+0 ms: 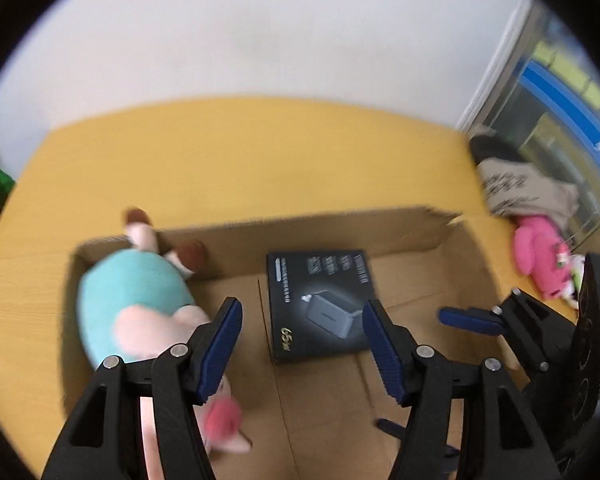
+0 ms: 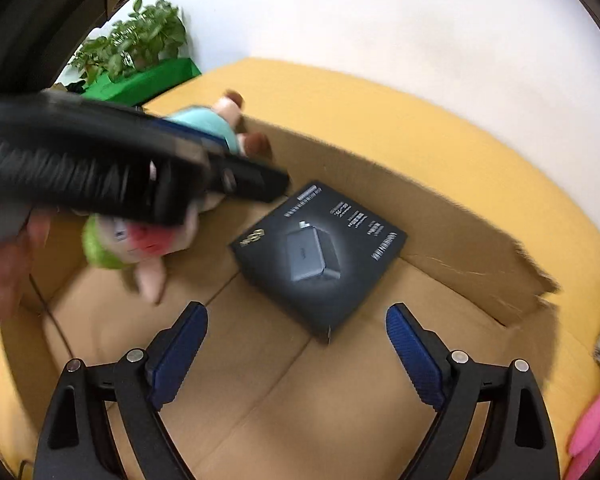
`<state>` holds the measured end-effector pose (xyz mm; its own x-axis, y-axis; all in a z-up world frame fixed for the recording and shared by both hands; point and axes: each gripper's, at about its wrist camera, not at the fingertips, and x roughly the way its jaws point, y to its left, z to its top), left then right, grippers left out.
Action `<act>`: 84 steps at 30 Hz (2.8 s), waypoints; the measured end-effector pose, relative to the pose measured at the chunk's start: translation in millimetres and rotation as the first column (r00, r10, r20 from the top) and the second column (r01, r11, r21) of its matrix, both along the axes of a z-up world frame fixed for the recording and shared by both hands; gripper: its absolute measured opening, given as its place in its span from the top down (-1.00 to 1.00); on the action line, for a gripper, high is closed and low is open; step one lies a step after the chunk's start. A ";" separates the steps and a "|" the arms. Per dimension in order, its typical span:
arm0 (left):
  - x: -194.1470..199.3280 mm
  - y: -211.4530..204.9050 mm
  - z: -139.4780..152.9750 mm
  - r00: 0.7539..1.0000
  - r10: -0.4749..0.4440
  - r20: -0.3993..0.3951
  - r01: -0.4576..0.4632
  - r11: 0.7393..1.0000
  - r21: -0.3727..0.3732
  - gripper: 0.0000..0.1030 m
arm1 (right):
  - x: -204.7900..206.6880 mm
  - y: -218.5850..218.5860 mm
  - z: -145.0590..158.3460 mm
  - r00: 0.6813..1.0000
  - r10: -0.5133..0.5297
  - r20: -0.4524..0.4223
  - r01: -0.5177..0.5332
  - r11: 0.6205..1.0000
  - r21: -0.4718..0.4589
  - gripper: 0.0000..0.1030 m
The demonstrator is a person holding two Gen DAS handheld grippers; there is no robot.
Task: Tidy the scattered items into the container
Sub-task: 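Open both grippers to release the charger box and withdraw, then move both grippers toward the white phone case and phone stand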
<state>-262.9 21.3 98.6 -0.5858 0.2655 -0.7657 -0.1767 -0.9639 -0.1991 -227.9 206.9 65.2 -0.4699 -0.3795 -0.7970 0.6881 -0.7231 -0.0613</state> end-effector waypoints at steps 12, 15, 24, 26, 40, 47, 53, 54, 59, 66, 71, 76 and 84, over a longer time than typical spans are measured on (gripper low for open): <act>206.1 2.0 44.7 0.978 -0.003 -0.210 -0.008 0.998 -0.055 0.90 | 162.0 63.3 58.9 0.985 -0.153 -0.077 0.131 0.961 -0.243 0.77; 234.5 5.0 35.8 0.974 0.024 -0.226 -0.034 0.999 -0.038 0.72 | 179.9 82.0 46.7 0.972 -0.235 0.029 0.232 0.924 -0.305 0.19; 291.0 19.4 19.2 0.966 0.054 -0.251 -0.066 0.997 -0.038 -0.76 | 234.3 90.6 42.5 0.951 -0.309 0.030 0.305 0.911 -0.276 -0.99; 295.8 22.3 14.5 0.971 0.047 -0.233 -0.054 0.998 -0.022 -0.76 | 241.3 88.9 40.3 0.949 -0.313 0.032 0.310 0.913 -0.265 -0.99; 306.0 38.9 -5.8 0.985 0.013 -0.174 -0.015 1.000 -0.010 -0.76 | 257.3 93.0 8.8 0.937 -0.333 0.100 0.348 0.912 -0.219 -0.99; 305.0 40.9 -13.5 0.989 0.003 -0.148 -0.002 1.000 0.005 -0.76 | 265.0 86.5 2.8 0.942 -0.319 0.105 0.334 0.922 -0.197 -0.99; 305.0 41.4 -24.7 0.994 -0.015 -0.113 0.017 1.000 0.014 -0.76 | 267.6 82.1 -8.4 0.938 -0.324 0.125 0.342 0.924 -0.169 -0.99; 305.2 41.1 -27.2 0.994 -0.018 -0.106 0.020 1.000 0.017 -0.76 | 269.2 81.9 -10.4 0.937 -0.326 0.126 0.343 0.925 -0.165 -0.99; 300.8 41.6 -47.8 0.997 -0.035 -0.064 0.037 0.999 0.032 -0.76 | 274.2 86.3 -23.7 0.925 -0.350 0.149 0.369 0.920 -0.131 -0.99; 276.6 57.1 -86.8 0.995 -0.094 0.029 0.092 0.994 0.065 -0.76 | 271.0 90.3 -46.7 0.906 -0.368 0.208 0.393 0.915 -0.093 -0.99; 251.9 71.0 -120.8 0.984 -0.139 0.111 0.130 0.988 0.083 -0.53 | 269.6 100.4 -59.0 0.885 -0.397 0.243 0.426 0.901 -0.079 -0.99; 235.6 89.4 -149.0 0.974 -0.178 0.139 0.181 0.984 -0.003 0.11 | 273.2 117.9 -61.2 0.866 -0.427 0.260 0.462 0.883 -0.087 -0.99; 248.2 88.7 -151.3 0.974 -0.171 0.147 0.184 0.980 -0.077 0.90 | 275.4 121.3 -69.6 0.853 -0.424 0.306 0.469 0.878 -0.092 -0.98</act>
<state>-14.7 110.0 -52.7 -0.4219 0.2823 -0.8616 -0.3230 -0.9347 -0.1481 47.5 328.2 -4.4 -0.3958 -0.3113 -0.8640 0.2615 -0.9401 0.2189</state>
